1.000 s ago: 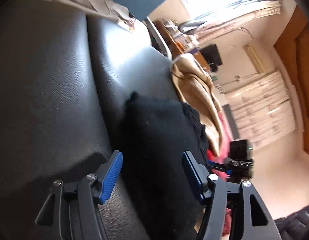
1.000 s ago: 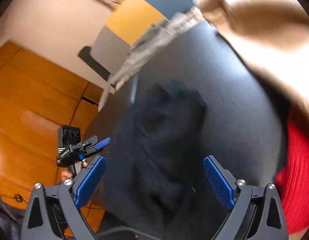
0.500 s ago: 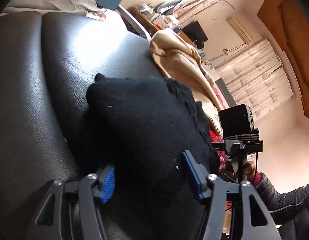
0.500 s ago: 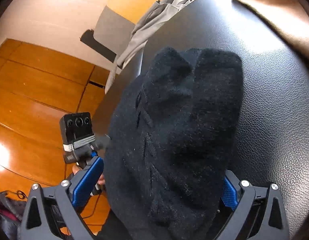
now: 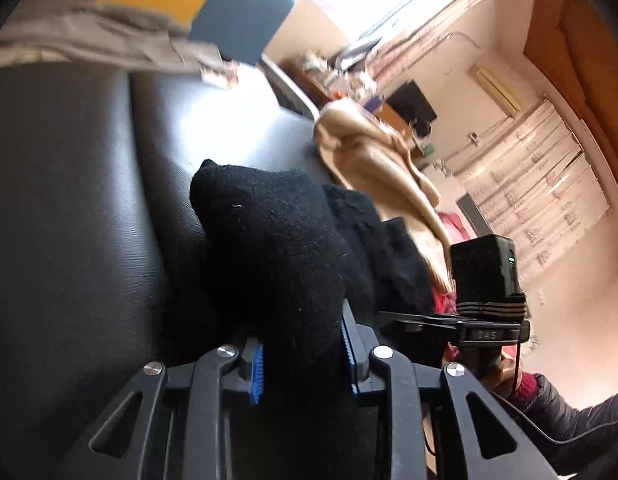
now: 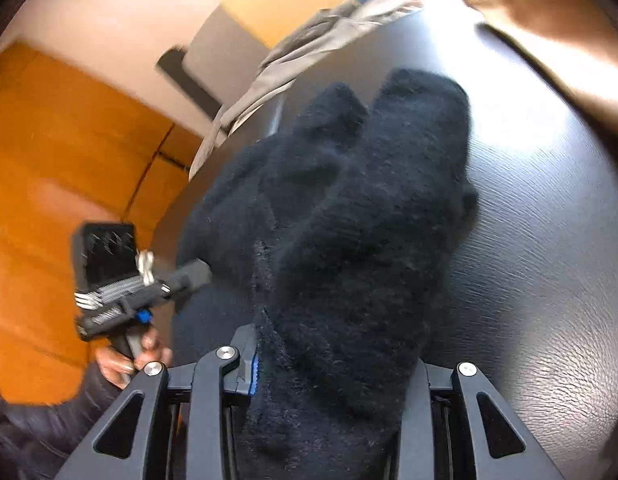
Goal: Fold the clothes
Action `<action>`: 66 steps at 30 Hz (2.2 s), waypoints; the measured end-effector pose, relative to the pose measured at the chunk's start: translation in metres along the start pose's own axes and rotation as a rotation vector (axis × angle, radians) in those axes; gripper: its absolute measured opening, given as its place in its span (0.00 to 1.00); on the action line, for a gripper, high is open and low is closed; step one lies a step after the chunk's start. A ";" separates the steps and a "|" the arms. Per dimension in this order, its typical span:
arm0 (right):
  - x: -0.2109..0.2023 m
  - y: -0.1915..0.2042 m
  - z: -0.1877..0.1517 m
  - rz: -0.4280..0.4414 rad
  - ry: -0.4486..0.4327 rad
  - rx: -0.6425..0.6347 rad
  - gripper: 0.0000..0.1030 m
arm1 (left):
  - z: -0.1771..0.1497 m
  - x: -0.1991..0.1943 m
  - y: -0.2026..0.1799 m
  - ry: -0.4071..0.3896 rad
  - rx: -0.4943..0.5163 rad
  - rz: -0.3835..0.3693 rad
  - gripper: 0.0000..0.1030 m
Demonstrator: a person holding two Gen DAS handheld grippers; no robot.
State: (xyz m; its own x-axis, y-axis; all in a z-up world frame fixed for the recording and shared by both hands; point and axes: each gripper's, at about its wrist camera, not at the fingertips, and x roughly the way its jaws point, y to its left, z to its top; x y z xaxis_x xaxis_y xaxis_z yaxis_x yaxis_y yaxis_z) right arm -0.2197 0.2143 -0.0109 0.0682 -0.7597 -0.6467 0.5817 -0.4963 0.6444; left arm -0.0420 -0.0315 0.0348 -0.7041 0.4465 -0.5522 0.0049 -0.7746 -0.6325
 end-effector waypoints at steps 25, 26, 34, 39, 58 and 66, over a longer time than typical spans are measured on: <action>0.336 0.539 0.062 0.602 0.373 -0.736 0.34 | -0.071 -0.520 0.127 -0.829 -0.278 0.708 0.28; 0.350 0.561 0.063 0.607 0.384 -0.761 0.34 | -0.072 -0.532 0.138 -0.841 -0.298 0.734 0.28; 0.512 0.631 0.047 0.459 0.566 -0.836 0.34 | -0.124 -0.539 0.319 -0.724 -0.763 0.783 0.29; 0.575 0.587 0.032 0.446 0.635 -0.695 0.39 | -0.149 -0.532 0.336 -0.848 -0.775 0.723 0.31; 0.573 0.572 0.044 0.465 0.592 -0.530 0.53 | -0.137 -0.541 0.346 -0.883 -0.865 0.680 0.43; 0.472 0.581 0.074 0.392 0.248 -0.826 0.55 | -0.119 -0.565 0.287 -0.915 -0.663 0.978 0.51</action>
State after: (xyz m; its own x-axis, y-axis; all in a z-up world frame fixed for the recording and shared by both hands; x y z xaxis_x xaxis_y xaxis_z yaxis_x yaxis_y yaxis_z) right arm 0.0904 -0.4642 0.0884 0.4954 -0.6513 -0.5748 0.8641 0.3017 0.4029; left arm 0.4420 -0.4528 0.1010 -0.4205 -0.7379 -0.5279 0.8618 -0.1429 -0.4867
